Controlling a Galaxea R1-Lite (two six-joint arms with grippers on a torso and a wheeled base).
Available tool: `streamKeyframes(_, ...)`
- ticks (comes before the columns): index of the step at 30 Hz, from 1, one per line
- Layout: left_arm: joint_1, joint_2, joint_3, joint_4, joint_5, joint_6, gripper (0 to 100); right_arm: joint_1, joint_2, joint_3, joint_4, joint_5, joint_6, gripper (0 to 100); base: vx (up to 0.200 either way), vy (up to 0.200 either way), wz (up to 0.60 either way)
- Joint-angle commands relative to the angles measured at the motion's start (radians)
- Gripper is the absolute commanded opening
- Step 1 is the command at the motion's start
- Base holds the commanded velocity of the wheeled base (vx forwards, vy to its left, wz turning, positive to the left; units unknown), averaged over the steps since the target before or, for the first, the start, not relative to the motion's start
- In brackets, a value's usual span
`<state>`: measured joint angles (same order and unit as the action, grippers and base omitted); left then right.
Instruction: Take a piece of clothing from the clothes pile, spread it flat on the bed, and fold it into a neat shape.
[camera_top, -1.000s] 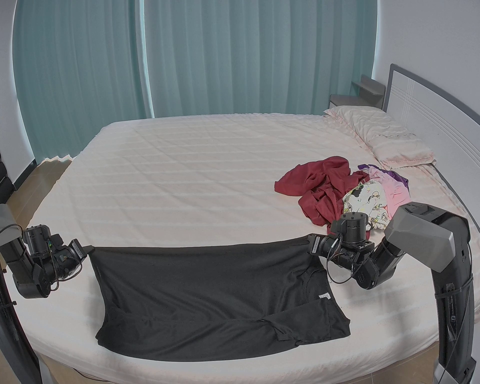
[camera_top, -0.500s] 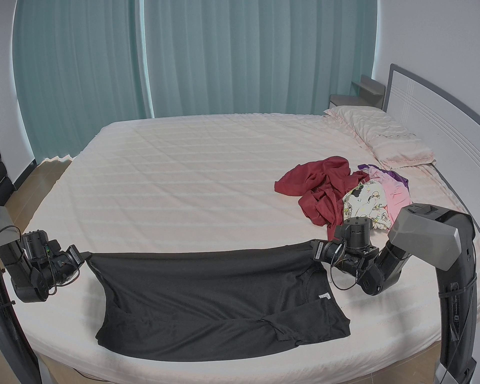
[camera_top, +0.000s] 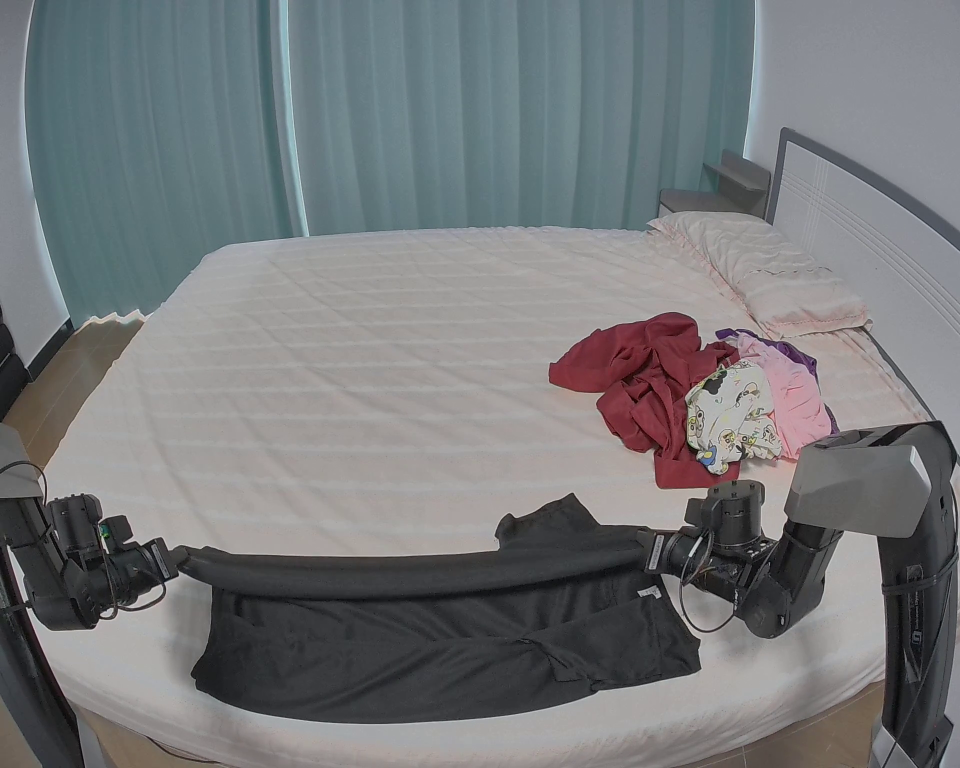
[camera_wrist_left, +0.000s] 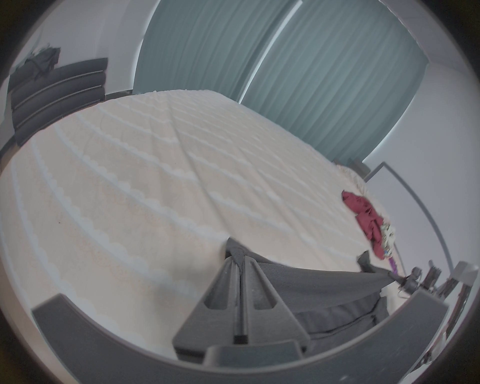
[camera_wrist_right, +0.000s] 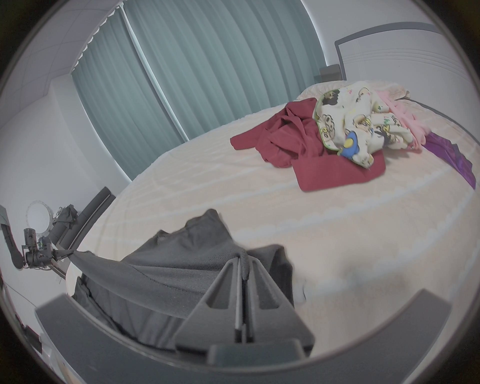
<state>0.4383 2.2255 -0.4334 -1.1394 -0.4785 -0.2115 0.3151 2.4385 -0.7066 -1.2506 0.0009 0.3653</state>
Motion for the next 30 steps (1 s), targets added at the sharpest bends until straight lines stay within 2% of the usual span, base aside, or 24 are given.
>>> streamKeyframes(1,0.010,0.095,0.041,-0.007,0.047,0.072,0,0.002,0.011,0.110,-0.052,0.008,-0.016,0,0.000,0.000,0.00)
streamKeyframes(10,0.010,0.154,0.082,-0.007,0.055,0.104,0,0.013,0.060,0.162,-0.101,0.008,-0.019,0,0.000,0.000,0.00)
streamKeyframes(11,0.010,0.155,0.085,-0.007,0.055,0.106,0,0.015,0.060,0.168,-0.102,0.008,-0.017,100,0.000,0.000,0.00)
streamKeyframes(12,0.010,0.155,0.085,-0.007,0.054,0.106,0,0.015,0.060,0.170,-0.102,0.008,-0.017,100,0.000,0.000,0.00)
streamKeyframes(13,0.010,0.155,0.088,-0.007,0.054,0.107,100,0.024,0.057,0.185,-0.116,0.008,-0.008,100,0.000,0.000,0.00)
streamKeyframes(18,0.031,0.151,0.099,-0.008,0.054,0.109,100,0.021,0.047,0.225,-0.199,0.008,-0.006,100,0.000,0.000,0.00)
streamKeyframes(20,0.063,0.131,0.101,-0.008,0.047,0.098,100,0.002,0.037,0.239,-0.239,0.010,-0.006,100,0.000,0.000,0.00)
streamKeyframes(25,0.119,0.075,0.120,-0.008,0.020,0.066,100,-0.014,-0.012,0.245,-0.248,0.034,0.024,100,0.000,0.000,0.00)
streamKeyframes(27,0.142,-0.014,0.117,-0.003,-0.045,-0.078,100,-0.002,-0.061,0.236,-0.233,0.091,0.086,100,0.000,0.000,0.00)
streamKeyframes(30,0.135,-0.127,0.102,0.020,-0.101,-0.298,100,0.027,-0.065,0.219,-0.207,0.162,0.107,100,0.000,0.000,0.00)
